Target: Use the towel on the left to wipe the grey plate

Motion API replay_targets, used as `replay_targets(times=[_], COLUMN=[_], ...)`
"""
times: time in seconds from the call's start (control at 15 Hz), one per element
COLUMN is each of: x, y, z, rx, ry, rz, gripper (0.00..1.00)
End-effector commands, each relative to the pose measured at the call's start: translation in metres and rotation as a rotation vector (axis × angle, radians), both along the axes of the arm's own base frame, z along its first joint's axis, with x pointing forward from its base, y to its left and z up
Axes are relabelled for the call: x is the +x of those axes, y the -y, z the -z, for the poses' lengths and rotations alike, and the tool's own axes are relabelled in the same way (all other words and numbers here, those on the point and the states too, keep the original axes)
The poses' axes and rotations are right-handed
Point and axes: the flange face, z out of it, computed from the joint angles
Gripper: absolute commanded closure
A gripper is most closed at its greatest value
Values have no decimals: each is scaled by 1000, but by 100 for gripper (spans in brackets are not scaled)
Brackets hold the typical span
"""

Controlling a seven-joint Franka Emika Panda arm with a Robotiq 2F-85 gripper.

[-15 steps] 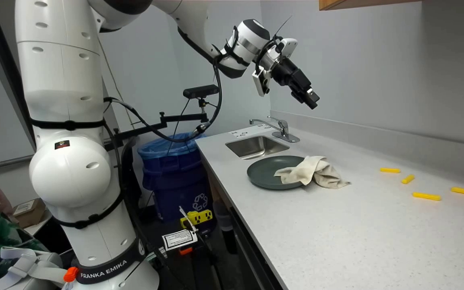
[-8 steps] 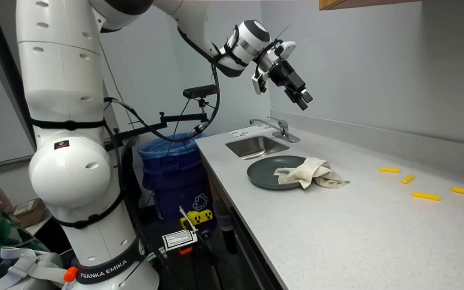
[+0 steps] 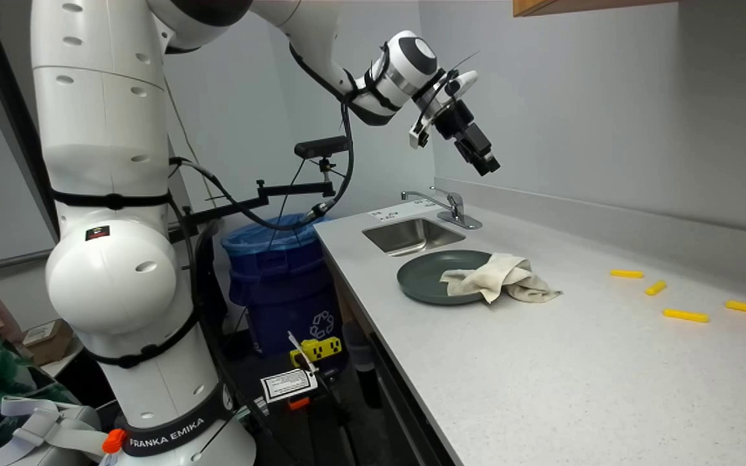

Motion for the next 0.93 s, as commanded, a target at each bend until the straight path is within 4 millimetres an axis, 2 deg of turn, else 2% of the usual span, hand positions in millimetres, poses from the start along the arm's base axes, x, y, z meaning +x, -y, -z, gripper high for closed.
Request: replay_targets(times=[0.0, 0.07, 0.87], x=[4, 2, 2], y=[-2, -4, -5], z=[-1, 0, 0], rx=[108, 55, 81], ry=[-20, -8, -16], rz=[-30, -9, -10], gripper=[0, 0, 0])
